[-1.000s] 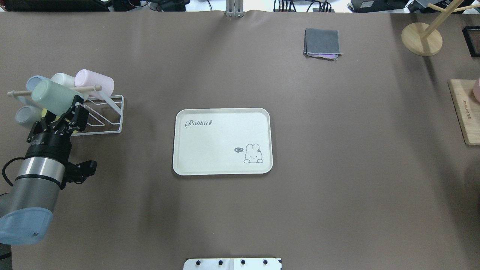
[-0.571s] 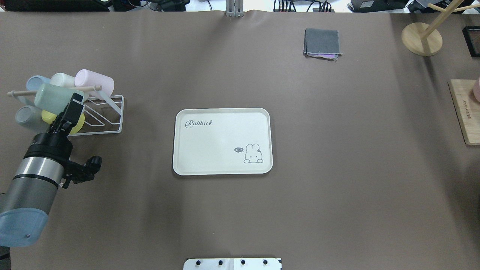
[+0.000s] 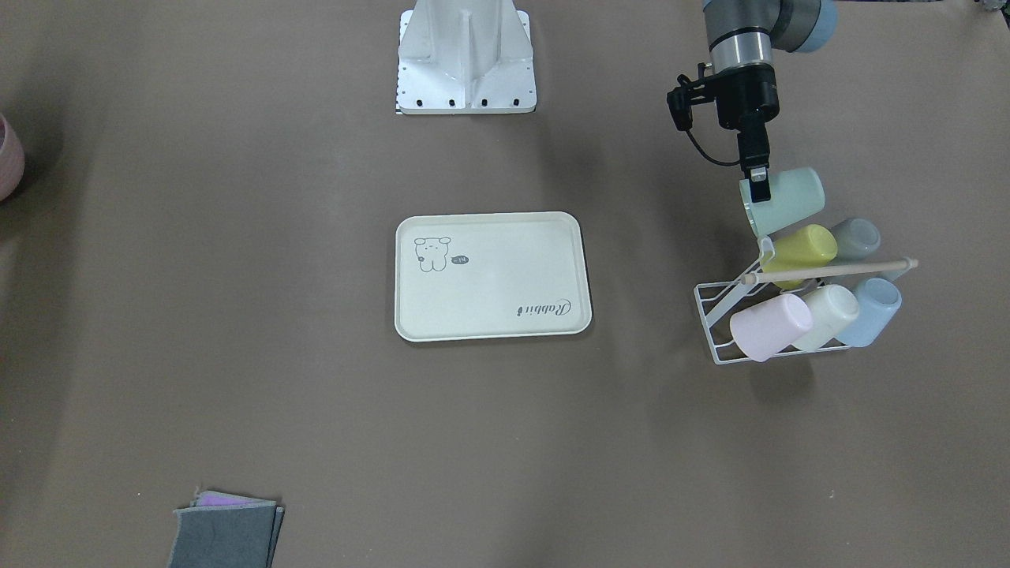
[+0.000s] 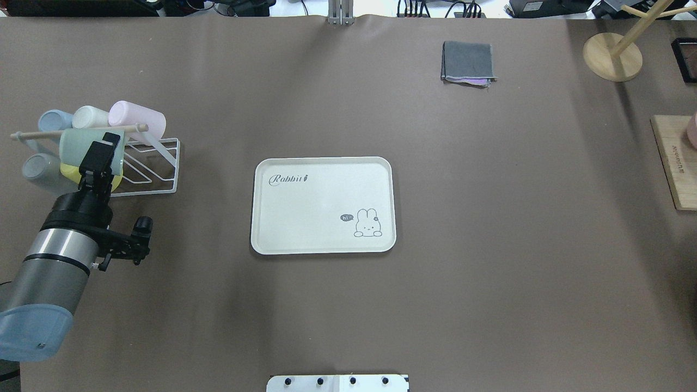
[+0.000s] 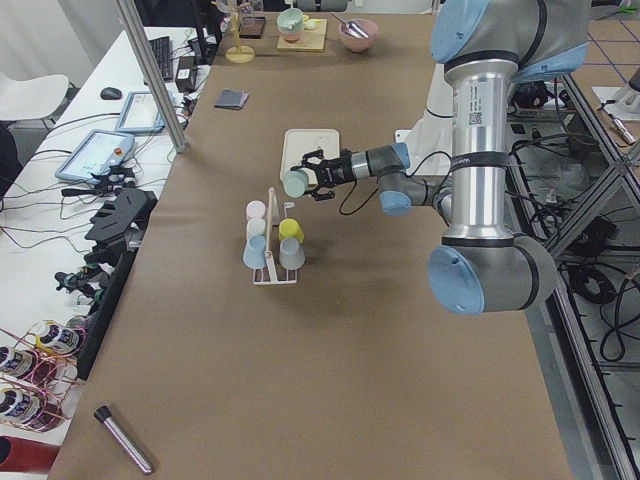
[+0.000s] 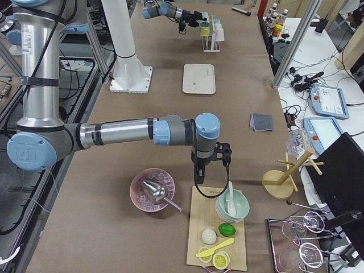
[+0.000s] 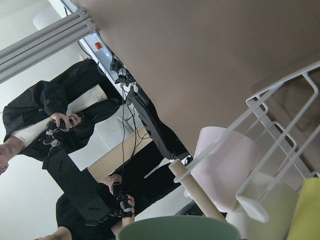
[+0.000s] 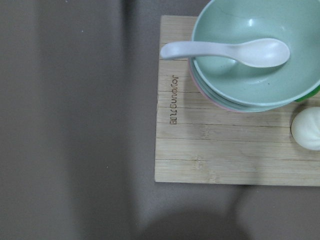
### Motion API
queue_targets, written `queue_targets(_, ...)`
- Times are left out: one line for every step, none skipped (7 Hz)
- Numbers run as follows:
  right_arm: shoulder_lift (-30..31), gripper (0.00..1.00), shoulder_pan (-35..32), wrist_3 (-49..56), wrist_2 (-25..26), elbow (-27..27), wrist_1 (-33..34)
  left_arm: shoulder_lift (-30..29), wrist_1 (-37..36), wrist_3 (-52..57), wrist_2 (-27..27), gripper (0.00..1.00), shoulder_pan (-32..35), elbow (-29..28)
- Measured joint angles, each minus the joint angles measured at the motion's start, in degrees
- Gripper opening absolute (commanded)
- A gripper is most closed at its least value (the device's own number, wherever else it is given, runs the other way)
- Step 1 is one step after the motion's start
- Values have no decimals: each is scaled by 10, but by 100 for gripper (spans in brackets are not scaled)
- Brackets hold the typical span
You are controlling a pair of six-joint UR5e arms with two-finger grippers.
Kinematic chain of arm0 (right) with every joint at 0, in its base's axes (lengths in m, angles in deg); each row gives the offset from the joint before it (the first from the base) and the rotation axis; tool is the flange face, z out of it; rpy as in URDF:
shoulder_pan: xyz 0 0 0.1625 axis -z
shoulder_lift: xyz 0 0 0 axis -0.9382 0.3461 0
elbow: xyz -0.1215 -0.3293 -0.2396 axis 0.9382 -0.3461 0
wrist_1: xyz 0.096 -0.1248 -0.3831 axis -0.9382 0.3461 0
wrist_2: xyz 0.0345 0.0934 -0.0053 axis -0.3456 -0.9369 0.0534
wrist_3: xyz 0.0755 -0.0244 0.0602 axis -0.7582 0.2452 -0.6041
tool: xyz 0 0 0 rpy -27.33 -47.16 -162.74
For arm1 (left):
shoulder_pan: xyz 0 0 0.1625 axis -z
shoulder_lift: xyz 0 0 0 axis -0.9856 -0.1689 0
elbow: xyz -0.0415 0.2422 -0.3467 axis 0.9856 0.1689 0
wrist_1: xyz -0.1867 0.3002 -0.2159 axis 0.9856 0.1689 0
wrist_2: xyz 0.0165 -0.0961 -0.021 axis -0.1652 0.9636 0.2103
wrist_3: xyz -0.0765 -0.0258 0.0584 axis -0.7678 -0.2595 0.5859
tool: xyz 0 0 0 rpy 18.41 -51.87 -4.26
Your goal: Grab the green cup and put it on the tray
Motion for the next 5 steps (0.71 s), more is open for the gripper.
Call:
queue_targets(1,98,0,0,7,-3,0,2,0,-34,1,76,-1,7)
queue_targets(2,98,-1,0,10,-4,0,5,1,-82,6,76,-1,12)
queue_targets(3,98,-3,0,11,-5,0,5,1,-141,17,76,-1,17)
queue_targets(3,98,-6,0,11,-4,0,-4,1,-188,35,76,-1,24)
queue_targets(5,98,-8,1,10,-4,0,-23,4,-215,53,76,0,29)
